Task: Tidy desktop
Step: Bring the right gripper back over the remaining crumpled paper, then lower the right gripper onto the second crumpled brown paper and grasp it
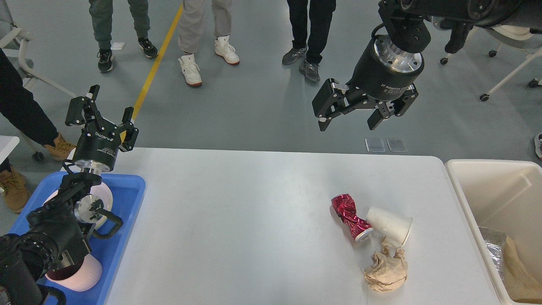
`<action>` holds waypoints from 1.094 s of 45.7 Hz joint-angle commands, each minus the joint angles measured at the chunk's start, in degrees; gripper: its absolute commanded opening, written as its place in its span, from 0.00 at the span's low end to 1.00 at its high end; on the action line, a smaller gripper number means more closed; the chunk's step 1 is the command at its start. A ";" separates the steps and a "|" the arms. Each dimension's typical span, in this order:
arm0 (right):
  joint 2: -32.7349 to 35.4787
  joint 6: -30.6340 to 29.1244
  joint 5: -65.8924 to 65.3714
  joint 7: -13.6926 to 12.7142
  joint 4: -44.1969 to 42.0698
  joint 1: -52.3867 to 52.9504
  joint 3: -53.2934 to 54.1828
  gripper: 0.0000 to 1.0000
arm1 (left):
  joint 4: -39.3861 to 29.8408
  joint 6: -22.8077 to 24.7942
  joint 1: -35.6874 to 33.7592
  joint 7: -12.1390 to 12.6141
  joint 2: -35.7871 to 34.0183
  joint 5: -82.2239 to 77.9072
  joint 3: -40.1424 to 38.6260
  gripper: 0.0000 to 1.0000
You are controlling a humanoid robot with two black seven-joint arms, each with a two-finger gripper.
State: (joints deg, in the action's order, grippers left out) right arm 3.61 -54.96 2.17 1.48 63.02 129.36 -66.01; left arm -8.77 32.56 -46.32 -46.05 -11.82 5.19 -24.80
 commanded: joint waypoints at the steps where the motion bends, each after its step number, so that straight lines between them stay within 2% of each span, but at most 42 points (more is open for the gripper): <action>1: 0.17 0.38 -0.06 -0.16 -0.18 -4.11 -0.09 1.00 | -0.02 -0.04 0.00 0.00 -0.05 0.00 0.01 0.96; 16: 3.15 0.65 -0.15 -0.25 -1.84 -22.04 -1.58 1.00 | -0.02 0.05 0.00 0.00 -0.05 0.00 0.01 0.96; 24: 6.32 6.18 -0.50 -0.33 -3.69 -32.23 -1.67 1.00 | -0.02 0.05 0.00 0.00 0.04 0.00 0.01 0.96; 31: 7.90 10.57 -0.76 -0.60 -4.75 -37.42 -1.76 1.00 | -0.02 0.05 0.00 0.00 0.04 0.00 0.01 0.96; 38: 8.78 13.83 -0.76 -2.18 -4.83 -41.56 -1.58 1.00 | -0.02 0.05 0.00 0.00 0.04 0.00 0.01 0.96; 50: 8.78 14.18 -0.68 -2.27 -5.62 -45.43 0.00 1.00 | -0.02 -0.04 0.00 0.00 0.04 0.00 -0.08 0.96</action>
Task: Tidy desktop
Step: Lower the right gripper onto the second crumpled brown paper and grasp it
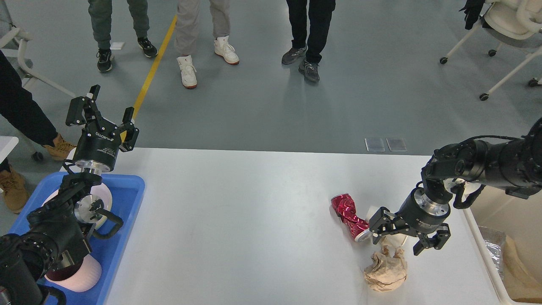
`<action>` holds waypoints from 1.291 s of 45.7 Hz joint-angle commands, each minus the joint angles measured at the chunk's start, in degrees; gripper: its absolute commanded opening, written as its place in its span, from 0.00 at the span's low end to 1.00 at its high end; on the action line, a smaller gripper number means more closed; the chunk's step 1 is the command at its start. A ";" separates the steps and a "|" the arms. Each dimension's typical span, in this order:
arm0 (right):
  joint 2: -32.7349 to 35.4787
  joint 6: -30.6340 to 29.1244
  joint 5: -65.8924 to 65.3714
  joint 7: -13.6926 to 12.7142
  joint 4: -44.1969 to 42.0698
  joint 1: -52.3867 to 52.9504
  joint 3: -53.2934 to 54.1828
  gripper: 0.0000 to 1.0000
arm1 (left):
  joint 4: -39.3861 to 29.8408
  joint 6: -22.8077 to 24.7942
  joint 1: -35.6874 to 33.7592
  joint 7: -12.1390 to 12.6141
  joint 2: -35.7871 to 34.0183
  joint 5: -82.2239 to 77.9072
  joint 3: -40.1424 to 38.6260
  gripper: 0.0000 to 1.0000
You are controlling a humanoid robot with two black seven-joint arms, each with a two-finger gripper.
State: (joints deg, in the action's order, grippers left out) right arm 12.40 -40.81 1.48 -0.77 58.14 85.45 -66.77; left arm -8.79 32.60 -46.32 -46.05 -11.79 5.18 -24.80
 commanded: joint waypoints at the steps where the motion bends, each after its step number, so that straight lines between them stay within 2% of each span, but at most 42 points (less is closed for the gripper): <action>1: -0.01 0.03 0.02 -0.03 -1.10 -1.87 0.76 1.00 | 0.00 0.01 0.00 0.00 -0.07 0.00 0.01 0.96; 24: -0.10 0.38 0.11 0.06 -8.31 -11.71 1.64 1.00 | 0.00 0.01 0.00 0.00 -0.07 0.00 0.01 0.96; 32: -0.63 5.99 0.46 -0.03 -7.78 -13.38 2.52 0.97 | 0.00 0.01 0.00 0.00 0.02 0.00 0.01 0.96; 34: -0.63 7.75 0.46 -0.03 -7.43 -13.38 2.52 0.89 | 0.00 0.01 0.00 0.00 0.02 0.00 0.01 0.96; 36: -0.36 8.81 0.46 -0.03 -7.43 -13.38 2.52 0.74 | 0.00 0.01 0.00 0.00 0.02 0.00 0.01 0.96; 37: -0.28 8.82 0.46 -0.03 -7.25 -13.30 2.52 0.63 | 0.00 0.01 0.00 0.00 0.02 0.00 -0.08 0.96; 39: -0.10 8.47 0.02 -0.11 -6.99 -13.21 2.00 0.28 | 0.00 0.01 0.00 0.00 0.02 0.00 0.01 0.96; 40: -0.10 8.20 -0.16 -0.20 -6.73 -13.21 1.91 0.15 | 0.00 0.01 0.00 0.00 -0.07 0.00 0.01 0.96; 41: -0.01 8.12 -0.16 -0.29 -6.55 -13.21 1.73 0.09 | 0.00 0.01 0.00 0.00 0.02 0.00 0.01 0.96; 45: 0.16 7.94 -0.16 -0.46 -6.11 -13.03 1.82 0.00 | 0.00 0.01 0.00 0.00 0.02 0.00 0.01 0.96; 54: 0.69 7.85 -0.16 -0.46 -4.44 -11.54 1.29 0.00 | 0.09 0.01 0.00 0.00 0.02 0.00 0.01 0.96; 59: 2.62 5.92 -0.16 -0.46 -2.68 -9.43 1.55 0.00 | 0.00 0.01 0.00 0.00 -0.07 0.00 0.01 0.96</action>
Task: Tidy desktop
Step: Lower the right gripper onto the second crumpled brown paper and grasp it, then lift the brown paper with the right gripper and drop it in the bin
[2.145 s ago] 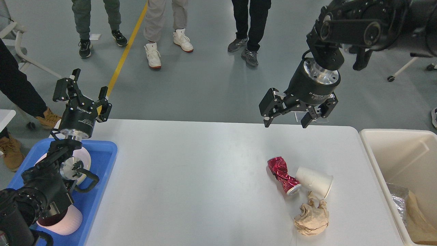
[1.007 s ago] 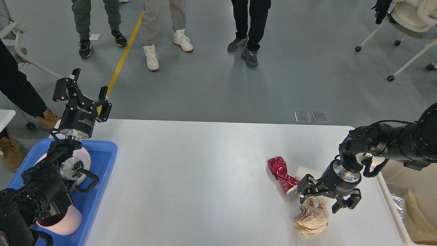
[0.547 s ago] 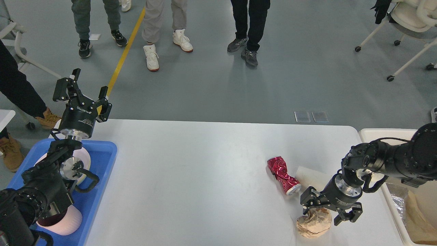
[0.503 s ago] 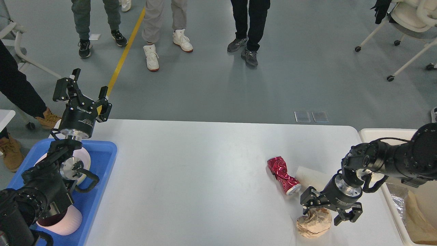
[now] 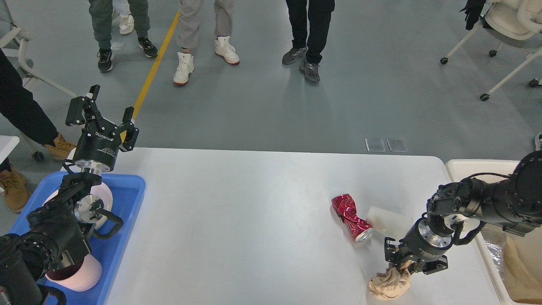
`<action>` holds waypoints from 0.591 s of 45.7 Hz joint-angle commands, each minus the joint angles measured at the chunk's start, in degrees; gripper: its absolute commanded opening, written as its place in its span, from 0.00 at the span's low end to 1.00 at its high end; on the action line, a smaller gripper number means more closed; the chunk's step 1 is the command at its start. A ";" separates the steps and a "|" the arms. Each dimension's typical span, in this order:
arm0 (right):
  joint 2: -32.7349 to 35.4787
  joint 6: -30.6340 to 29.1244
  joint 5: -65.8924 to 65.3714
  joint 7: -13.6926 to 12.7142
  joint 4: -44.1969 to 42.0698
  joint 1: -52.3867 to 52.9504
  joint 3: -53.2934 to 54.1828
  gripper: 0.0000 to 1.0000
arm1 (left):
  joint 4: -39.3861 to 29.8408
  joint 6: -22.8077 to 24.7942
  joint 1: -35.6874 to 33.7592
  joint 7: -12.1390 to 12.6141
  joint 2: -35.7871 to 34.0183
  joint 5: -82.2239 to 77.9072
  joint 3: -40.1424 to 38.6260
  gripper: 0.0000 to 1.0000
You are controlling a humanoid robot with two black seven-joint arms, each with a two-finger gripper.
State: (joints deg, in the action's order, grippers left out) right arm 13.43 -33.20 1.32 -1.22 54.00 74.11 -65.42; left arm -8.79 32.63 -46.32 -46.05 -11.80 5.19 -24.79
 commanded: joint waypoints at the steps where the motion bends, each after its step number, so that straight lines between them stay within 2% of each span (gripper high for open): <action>1: 1.77 -2.21 -0.01 -0.01 1.55 2.44 0.20 0.00 | 0.00 -0.02 0.00 0.00 0.02 0.00 0.01 0.96; 8: 4.40 -6.61 -0.01 -0.01 3.04 7.97 0.29 0.00 | 0.00 -0.02 0.00 0.00 -0.06 0.00 0.01 0.96; 17: 12.75 -8.98 -0.01 0.08 9.89 22.47 0.56 0.00 | 0.00 -0.02 0.00 0.00 -0.06 0.00 0.01 0.96; 27: 17.32 -15.40 0.08 0.08 10.51 37.94 1.35 0.00 | 0.00 -0.02 0.00 0.00 -0.06 0.00 0.01 0.96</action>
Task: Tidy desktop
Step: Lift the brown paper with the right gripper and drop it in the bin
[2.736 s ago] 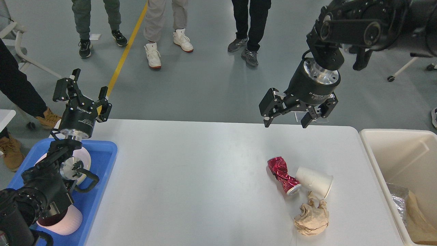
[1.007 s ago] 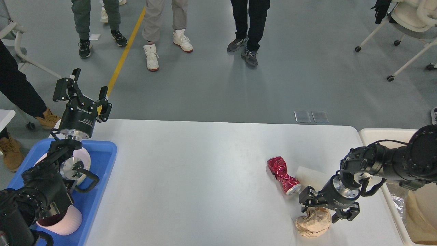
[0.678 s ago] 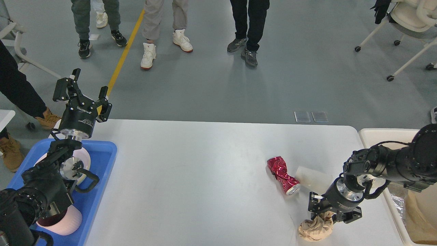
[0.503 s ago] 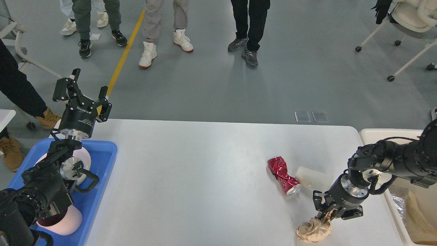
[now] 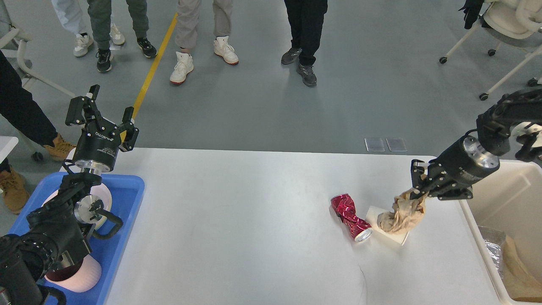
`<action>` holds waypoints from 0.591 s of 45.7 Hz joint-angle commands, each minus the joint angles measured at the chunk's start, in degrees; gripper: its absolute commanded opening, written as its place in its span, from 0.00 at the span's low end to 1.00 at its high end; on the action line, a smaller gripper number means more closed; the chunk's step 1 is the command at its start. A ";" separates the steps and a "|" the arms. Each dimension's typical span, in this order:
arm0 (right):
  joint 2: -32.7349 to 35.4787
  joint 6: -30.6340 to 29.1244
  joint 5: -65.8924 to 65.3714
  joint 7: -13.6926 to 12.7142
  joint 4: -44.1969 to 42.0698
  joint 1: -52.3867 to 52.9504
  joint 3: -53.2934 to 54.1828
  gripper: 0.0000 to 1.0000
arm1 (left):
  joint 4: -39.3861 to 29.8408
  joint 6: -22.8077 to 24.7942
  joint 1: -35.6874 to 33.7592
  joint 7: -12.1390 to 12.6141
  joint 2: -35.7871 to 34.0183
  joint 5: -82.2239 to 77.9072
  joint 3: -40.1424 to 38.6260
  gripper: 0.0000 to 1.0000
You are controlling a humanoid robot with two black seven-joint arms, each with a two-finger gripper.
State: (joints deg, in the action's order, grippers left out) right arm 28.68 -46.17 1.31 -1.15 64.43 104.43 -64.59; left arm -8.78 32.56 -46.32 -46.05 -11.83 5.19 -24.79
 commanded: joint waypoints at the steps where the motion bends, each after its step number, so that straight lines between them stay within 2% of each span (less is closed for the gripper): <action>1: 2.43 -2.44 0.09 0.01 0.09 9.02 0.78 0.00 | -0.01 0.04 0.00 0.00 0.05 0.00 0.00 0.96; 7: 3.75 -2.52 0.09 0.01 -0.35 15.09 2.10 0.00 | -0.01 0.04 0.00 0.00 0.05 0.00 0.00 0.96; 15: 3.84 -2.17 0.09 0.01 -1.93 17.82 2.37 0.00 | -0.01 0.04 0.00 0.00 -0.04 0.00 0.00 0.96; 21: 4.37 -0.42 0.09 0.01 -4.30 16.95 2.28 0.00 | -0.01 0.04 0.00 0.00 0.05 0.00 0.00 0.96; 27: 6.56 4.76 0.01 0.01 -8.78 10.89 2.19 0.00 | -0.01 0.04 0.00 0.00 0.05 0.00 0.00 0.96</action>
State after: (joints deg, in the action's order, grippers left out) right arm 33.55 -45.63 1.45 -1.14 59.35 120.41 -62.28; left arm -8.79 32.60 -46.32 -46.05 -11.82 5.19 -24.78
